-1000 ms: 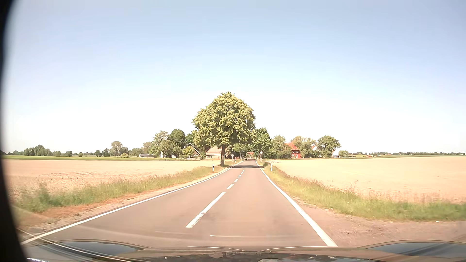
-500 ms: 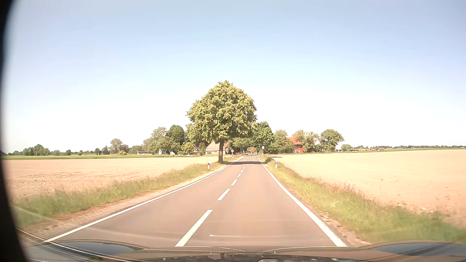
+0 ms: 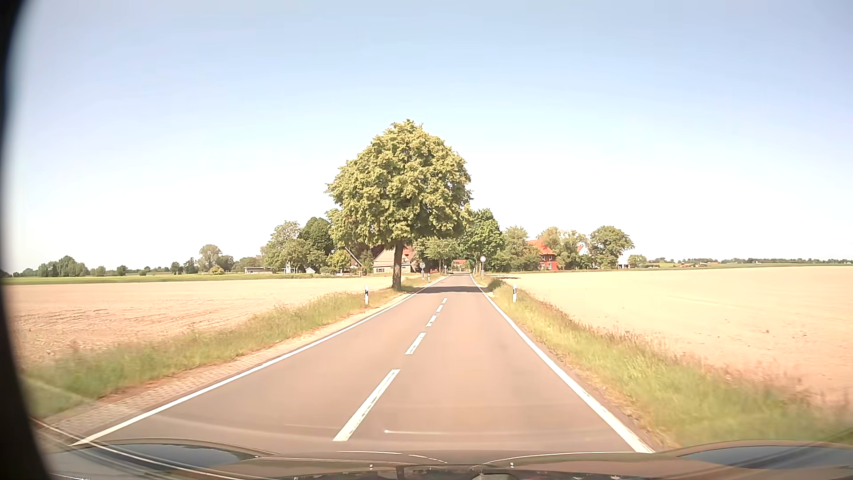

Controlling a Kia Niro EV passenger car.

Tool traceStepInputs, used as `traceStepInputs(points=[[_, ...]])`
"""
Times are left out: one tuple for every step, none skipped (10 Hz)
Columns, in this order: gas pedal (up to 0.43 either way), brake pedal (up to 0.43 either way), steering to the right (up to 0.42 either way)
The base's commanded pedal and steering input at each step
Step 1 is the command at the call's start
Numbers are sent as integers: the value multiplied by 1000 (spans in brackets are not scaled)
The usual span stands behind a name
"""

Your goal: Follow the waypoints while adhering to traffic rules and regulations

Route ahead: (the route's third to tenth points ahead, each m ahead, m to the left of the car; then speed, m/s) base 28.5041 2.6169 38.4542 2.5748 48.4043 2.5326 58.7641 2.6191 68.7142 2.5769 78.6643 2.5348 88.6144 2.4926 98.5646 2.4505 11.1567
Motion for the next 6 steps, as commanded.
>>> traceStepInputs(points=[[299, 0, 4], [299, 0, 4], [287, 0, 4], [287, 0, 6], [287, 0, 6], [287, 0, 6]])
